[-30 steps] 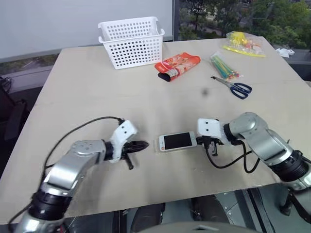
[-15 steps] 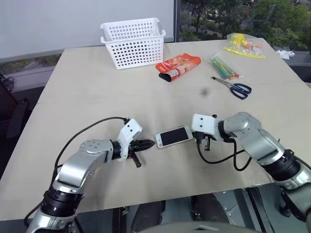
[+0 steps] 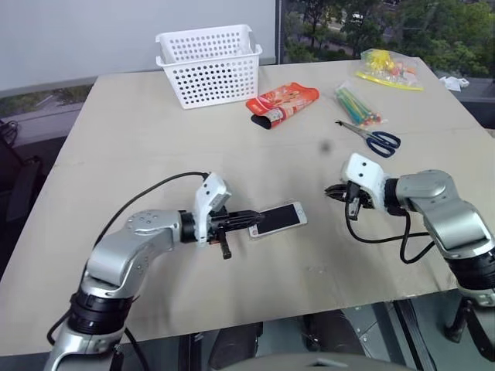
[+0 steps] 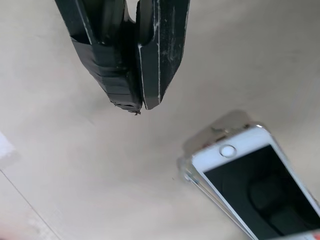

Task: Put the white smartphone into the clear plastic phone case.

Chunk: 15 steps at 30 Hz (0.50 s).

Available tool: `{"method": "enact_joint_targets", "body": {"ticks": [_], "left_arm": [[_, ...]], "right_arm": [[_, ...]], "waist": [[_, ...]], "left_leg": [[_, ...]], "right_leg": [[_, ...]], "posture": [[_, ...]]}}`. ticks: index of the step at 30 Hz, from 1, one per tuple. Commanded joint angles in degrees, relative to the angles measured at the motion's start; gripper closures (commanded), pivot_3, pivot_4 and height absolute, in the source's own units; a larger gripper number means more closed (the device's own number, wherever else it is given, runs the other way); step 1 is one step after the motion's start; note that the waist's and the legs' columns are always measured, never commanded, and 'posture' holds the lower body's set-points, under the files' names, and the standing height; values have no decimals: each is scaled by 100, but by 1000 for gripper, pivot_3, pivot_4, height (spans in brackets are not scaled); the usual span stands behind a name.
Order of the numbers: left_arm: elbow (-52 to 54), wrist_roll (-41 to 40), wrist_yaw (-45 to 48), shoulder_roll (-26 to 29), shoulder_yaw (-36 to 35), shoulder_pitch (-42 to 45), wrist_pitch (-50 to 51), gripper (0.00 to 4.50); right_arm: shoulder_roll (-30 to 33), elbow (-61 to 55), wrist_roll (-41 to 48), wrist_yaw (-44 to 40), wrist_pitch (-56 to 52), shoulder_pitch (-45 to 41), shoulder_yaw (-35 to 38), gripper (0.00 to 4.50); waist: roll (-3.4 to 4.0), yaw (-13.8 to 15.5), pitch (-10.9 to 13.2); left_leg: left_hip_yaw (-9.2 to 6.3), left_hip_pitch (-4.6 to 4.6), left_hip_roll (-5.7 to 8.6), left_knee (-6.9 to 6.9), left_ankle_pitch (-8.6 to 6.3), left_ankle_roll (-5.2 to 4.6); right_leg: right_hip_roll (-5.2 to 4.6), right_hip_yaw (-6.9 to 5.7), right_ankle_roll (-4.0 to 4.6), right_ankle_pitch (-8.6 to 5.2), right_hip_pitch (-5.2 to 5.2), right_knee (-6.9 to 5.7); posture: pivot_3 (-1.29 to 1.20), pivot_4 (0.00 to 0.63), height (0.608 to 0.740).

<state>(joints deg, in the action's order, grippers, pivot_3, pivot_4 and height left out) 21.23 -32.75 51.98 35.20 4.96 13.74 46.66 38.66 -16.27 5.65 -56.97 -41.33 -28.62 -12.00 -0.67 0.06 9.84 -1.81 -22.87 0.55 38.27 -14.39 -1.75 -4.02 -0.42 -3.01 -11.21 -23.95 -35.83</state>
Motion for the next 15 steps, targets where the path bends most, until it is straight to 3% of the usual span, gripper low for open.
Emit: {"method": "enact_joint_targets", "body": {"ticks": [1,9,15], "left_arm": [[-159,222,31,-87,354,53,-273,4500],[-1290,1055,-42,-314,881,148,-1228,4500],[-1759,821,-41,-772,661,184,-1456,4500]], "right_arm": [[-67,-332,253,77,-74,19,125,4442],[-155,-440,376,343,-141,63,-2,4442],[-171,-558,527,460,-217,174,0,4442]], "waist": [[-1,-28,1],[-1,-61,0],[-1,-38,-1]], "left_leg": [[0,0,0,0,0,0],[-3,3,1,1,0,0],[-6,15,-5,7,1,-1]], "right_leg": [[1,0,0,0,0,0],[5,0,1,0,0,-3],[2,-1,-8,-5,15,-3]], "posture": [[0,150,740],[0,150,740],[0,150,740]]}}
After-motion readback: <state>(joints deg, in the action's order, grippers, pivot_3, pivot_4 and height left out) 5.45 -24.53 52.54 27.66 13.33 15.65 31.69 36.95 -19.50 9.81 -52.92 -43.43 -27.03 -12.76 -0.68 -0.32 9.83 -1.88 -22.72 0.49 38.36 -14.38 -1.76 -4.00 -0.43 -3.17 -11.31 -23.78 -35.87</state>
